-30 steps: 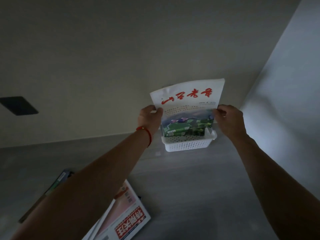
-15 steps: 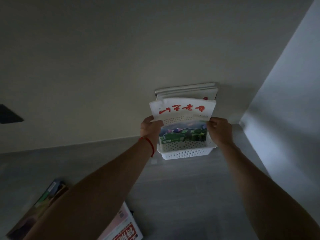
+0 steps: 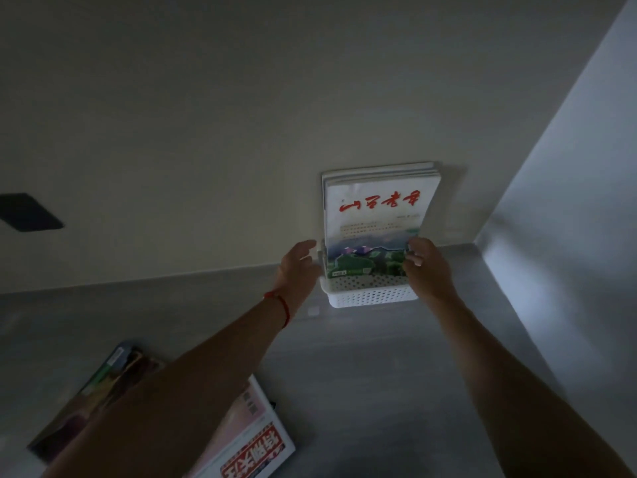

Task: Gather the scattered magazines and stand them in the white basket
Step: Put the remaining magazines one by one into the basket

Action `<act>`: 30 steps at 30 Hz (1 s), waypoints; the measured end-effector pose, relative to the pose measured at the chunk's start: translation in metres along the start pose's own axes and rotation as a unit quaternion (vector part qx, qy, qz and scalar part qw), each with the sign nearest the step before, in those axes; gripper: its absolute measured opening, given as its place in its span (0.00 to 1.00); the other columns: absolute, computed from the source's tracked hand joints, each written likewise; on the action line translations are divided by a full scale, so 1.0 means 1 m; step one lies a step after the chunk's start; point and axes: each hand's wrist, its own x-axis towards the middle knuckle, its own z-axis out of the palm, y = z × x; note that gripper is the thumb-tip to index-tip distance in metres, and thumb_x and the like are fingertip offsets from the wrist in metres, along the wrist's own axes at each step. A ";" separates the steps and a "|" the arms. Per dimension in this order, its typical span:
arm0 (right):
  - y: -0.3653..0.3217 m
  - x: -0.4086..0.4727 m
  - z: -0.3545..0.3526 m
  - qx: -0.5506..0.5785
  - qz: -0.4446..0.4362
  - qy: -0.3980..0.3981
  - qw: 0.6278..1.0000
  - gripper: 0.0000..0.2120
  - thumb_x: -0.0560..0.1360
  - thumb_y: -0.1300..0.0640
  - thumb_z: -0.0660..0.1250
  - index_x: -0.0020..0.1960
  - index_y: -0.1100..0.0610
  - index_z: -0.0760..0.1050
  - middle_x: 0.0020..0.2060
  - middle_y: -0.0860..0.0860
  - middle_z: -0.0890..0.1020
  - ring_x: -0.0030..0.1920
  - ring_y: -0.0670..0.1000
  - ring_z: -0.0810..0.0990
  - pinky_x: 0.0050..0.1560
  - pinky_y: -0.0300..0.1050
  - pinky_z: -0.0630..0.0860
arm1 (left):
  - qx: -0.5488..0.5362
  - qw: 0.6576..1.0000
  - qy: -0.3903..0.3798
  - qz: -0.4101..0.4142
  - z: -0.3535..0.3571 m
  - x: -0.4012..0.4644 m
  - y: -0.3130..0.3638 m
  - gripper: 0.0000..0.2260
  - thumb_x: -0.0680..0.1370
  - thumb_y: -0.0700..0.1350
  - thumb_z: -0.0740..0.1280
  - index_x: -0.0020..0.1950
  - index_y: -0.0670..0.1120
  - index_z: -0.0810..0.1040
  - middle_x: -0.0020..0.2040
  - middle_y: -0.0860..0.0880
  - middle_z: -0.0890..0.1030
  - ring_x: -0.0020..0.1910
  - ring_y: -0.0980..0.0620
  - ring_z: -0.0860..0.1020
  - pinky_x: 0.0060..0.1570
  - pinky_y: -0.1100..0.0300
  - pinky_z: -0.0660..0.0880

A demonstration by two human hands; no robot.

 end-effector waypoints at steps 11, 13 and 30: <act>-0.052 -0.178 0.129 -0.012 -0.072 -0.146 0.987 0.15 0.74 0.71 0.67 0.57 0.59 0.79 0.54 0.52 0.84 0.52 0.51 0.83 0.55 0.46 0.79 | 0.272 0.958 0.079 -0.032 -0.209 -0.154 -0.156 0.17 0.74 0.37 0.64 0.62 0.49 0.77 0.60 0.46 0.78 0.52 0.38 0.81 0.44 0.52 0.79; -0.063 -0.213 0.160 -0.038 -0.081 -0.213 0.973 0.15 0.75 0.69 0.67 0.59 0.58 0.79 0.56 0.50 0.84 0.55 0.48 0.82 0.59 0.45 0.78 | 0.290 0.953 0.063 -0.064 -0.240 -0.177 -0.188 0.17 0.75 0.40 0.65 0.64 0.50 0.75 0.64 0.47 0.74 0.56 0.38 0.79 0.43 0.50 0.81; -0.118 -0.335 0.316 -0.343 -0.099 -0.165 0.919 0.30 0.77 0.51 0.70 0.74 0.55 0.63 0.68 0.56 0.72 0.69 0.56 0.70 0.66 0.52 0.73 | 0.528 0.847 -0.062 -0.012 -0.323 -0.235 -0.259 0.35 0.75 0.67 0.61 0.77 0.65 0.50 0.81 0.52 0.44 0.78 0.41 0.49 0.71 0.41 0.61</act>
